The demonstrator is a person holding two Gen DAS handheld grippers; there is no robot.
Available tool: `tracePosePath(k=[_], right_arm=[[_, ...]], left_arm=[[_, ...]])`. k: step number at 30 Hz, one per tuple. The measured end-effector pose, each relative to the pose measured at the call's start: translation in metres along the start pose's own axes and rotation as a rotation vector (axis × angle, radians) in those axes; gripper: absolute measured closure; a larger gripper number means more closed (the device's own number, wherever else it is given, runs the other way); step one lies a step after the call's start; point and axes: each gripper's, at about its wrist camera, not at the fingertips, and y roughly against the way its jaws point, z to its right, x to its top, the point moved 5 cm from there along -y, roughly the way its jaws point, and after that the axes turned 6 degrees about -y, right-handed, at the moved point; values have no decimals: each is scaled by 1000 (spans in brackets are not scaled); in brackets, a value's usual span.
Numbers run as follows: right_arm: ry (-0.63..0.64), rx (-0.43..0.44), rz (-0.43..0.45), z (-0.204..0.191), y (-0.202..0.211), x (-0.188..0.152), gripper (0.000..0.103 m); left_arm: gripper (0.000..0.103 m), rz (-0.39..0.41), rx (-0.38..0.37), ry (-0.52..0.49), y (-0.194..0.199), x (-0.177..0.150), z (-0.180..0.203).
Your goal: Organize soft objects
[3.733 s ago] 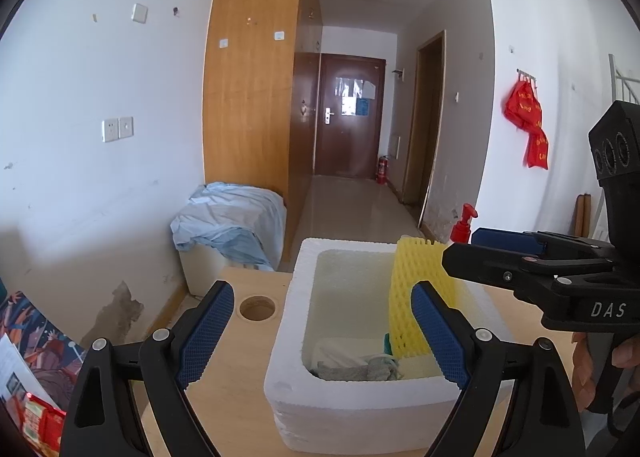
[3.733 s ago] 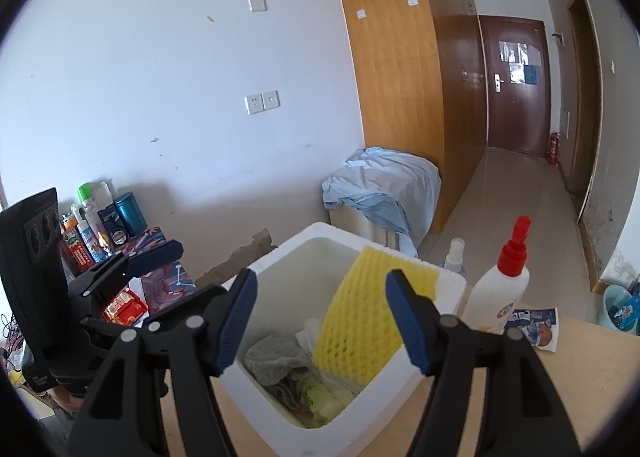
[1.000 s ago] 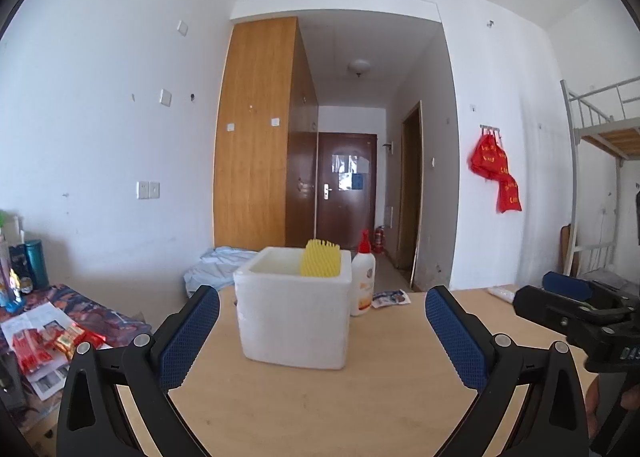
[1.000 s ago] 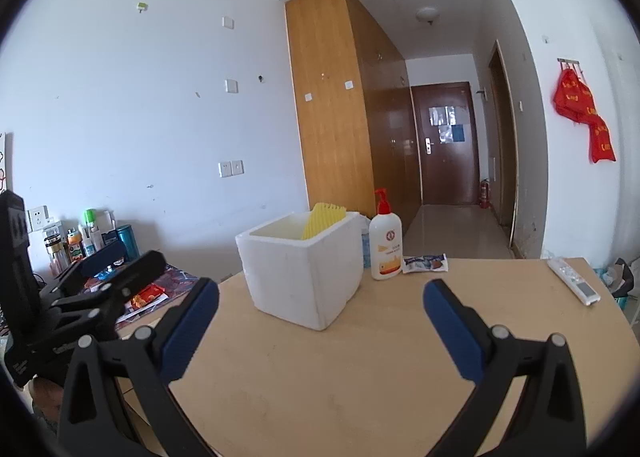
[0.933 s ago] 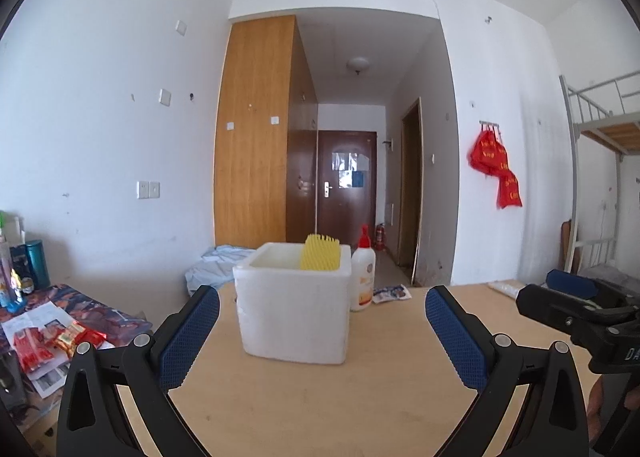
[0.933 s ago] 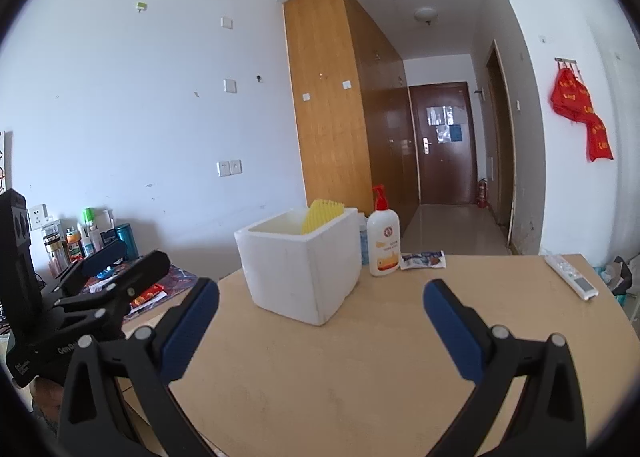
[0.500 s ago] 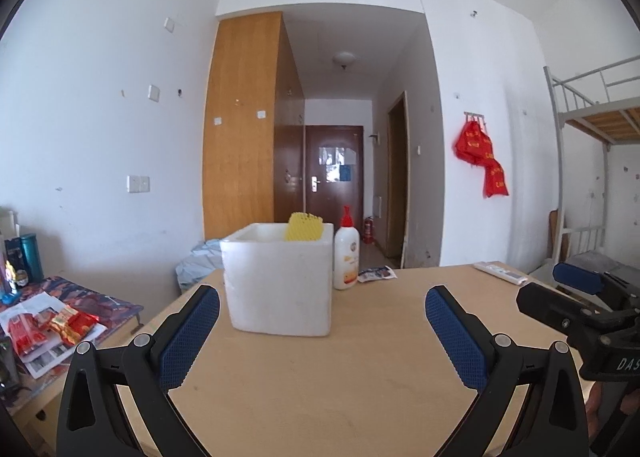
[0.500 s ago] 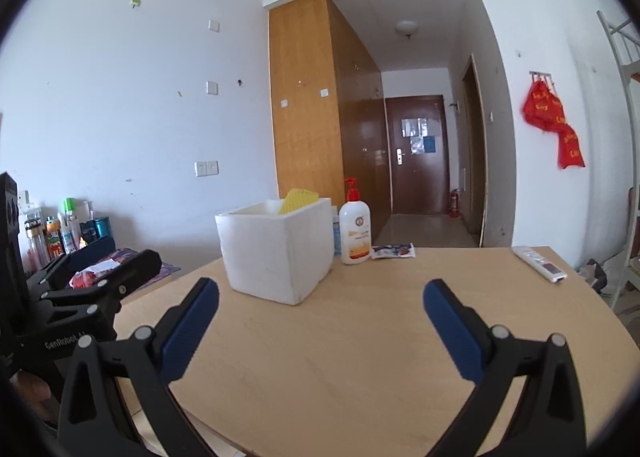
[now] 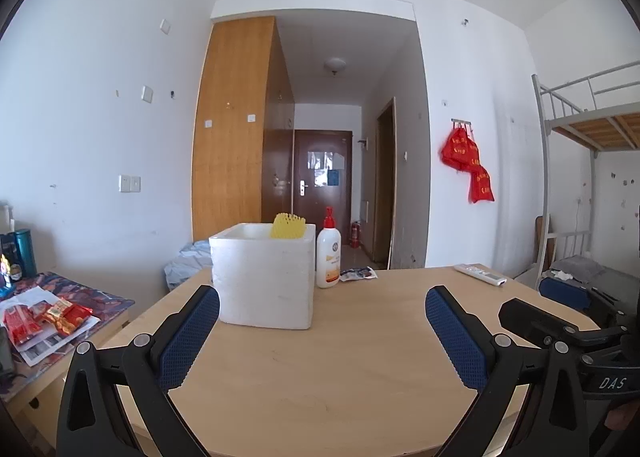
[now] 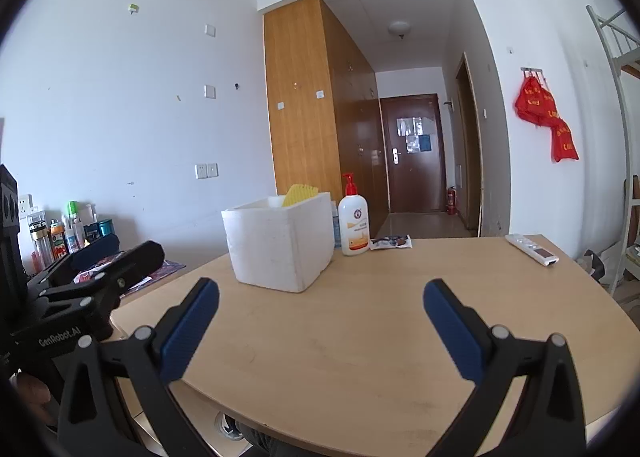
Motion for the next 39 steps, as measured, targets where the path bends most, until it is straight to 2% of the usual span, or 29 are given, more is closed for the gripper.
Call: tracePosePath(k=[14, 39], right_arm=[[-12, 1, -9, -1, 1, -3, 0], [-5, 9, -23, -2, -3, -4, 0]], left_arm=[[0, -21, -10, -9, -1, -5, 4], [0, -23, 39, 12, 0, -9, -8]])
